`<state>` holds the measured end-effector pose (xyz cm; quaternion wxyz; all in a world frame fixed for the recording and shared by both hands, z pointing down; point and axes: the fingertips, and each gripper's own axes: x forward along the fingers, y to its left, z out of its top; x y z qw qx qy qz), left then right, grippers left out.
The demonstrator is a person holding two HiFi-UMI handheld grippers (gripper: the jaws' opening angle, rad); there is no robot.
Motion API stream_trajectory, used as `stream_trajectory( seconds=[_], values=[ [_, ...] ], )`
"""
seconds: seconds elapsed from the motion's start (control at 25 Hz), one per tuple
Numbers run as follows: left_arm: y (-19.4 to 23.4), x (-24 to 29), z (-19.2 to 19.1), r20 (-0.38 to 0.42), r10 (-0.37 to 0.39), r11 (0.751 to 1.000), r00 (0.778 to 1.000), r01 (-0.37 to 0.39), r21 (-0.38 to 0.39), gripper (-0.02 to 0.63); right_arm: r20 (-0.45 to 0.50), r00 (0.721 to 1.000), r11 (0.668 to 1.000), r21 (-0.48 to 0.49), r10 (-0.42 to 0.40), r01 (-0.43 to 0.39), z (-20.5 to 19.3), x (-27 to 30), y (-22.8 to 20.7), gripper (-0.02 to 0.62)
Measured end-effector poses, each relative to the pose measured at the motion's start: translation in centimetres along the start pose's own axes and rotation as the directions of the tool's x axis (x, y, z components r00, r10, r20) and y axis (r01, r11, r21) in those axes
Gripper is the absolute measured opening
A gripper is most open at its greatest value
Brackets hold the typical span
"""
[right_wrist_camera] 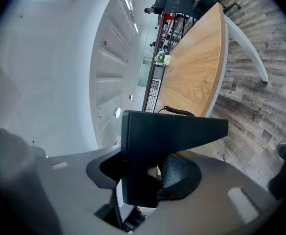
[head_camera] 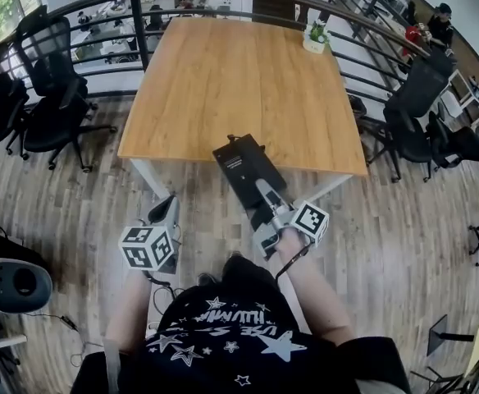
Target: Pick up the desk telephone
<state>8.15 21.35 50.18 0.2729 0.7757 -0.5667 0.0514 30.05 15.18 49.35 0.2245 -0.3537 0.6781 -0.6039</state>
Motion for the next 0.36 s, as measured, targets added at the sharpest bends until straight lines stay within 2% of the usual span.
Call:
stream_trajectory(
  seconds=[0.16, 0.36],
  values=[
    [-0.2, 0.8, 0.3, 0.008, 0.007, 1.000, 1.000, -0.007, -0.001, 0.002, -0.007, 1.000, 1.000, 0.018, 0.003, -0.003, 0.4, 0.1, -0.3, 0.181],
    [-1.2, 2.0, 1.7, 0.028, 0.006, 1.000, 1.000, -0.006, -0.003, 0.002, -0.028, 1.000, 1.000, -0.011, 0.003, -0.004, 1.5, 0.4, 0.2, 0.181]
  ],
)
